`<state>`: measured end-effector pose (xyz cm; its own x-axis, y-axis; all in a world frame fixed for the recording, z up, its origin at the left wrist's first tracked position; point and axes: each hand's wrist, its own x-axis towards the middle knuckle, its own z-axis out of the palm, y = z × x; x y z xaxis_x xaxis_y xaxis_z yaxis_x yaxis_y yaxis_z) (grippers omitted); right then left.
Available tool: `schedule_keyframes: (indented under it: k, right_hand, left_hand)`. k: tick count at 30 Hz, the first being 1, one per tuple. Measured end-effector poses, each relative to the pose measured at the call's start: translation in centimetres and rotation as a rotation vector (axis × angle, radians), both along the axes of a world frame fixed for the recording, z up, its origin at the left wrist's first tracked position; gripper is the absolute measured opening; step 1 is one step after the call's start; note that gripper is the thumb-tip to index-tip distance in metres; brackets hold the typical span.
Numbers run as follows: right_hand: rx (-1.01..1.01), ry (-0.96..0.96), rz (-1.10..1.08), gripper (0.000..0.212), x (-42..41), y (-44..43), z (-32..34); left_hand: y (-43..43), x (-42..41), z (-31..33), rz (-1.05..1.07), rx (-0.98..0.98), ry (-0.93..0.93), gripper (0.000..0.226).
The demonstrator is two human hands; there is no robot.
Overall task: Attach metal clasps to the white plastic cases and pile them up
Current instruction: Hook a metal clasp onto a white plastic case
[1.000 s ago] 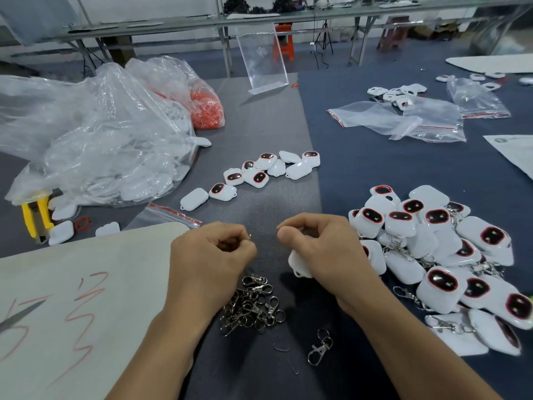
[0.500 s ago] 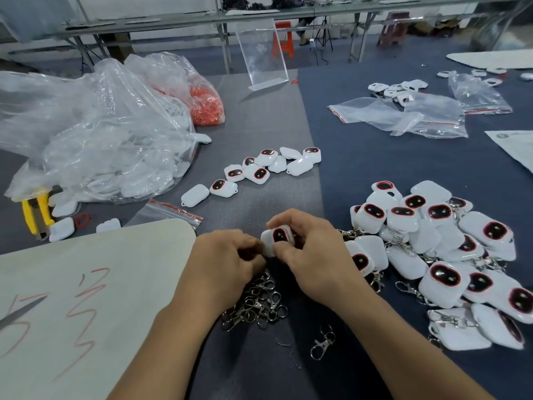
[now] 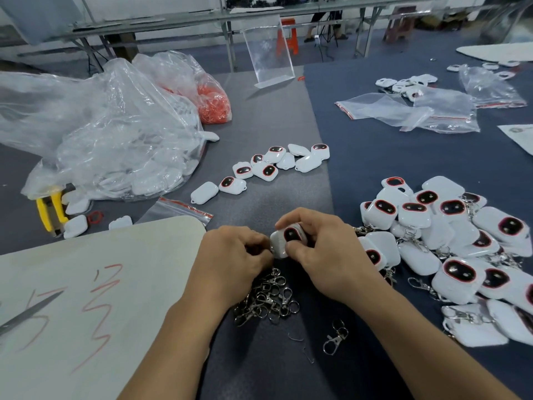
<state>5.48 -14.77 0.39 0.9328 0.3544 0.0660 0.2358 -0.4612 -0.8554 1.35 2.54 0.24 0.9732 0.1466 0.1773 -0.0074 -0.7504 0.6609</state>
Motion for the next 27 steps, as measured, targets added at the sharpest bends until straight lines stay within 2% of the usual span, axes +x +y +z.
schedule_keyframes:
  k: [12,16,21,25,27]
  right_hand:
    - [-0.033,-0.023,-0.030,0.024,0.1,0.3,0.0]
    - [-0.074,-0.045,-0.032,0.025,-0.2,0.5,0.3]
    - [-0.112,-0.075,-0.019,0.022,-0.5,0.7,0.4]
    - [-0.139,-0.099,-0.008,0.019,-0.7,1.2,0.4]
    - [-0.130,-0.087,-0.005,0.018,-0.7,1.2,0.4]
  left_hand:
    - [0.0,-0.2,-0.2,0.008,0.046,-0.035,0.026]
    - [0.1,-0.2,-0.3,-0.001,0.058,-0.025,0.013]
    - [0.0,-0.5,-0.2,0.008,0.084,-0.024,0.014]
    - [-0.3,-0.6,-0.1,0.023,0.139,-0.036,0.001]
    - [-0.5,-0.7,-0.2,0.032,0.164,-0.051,0.005]
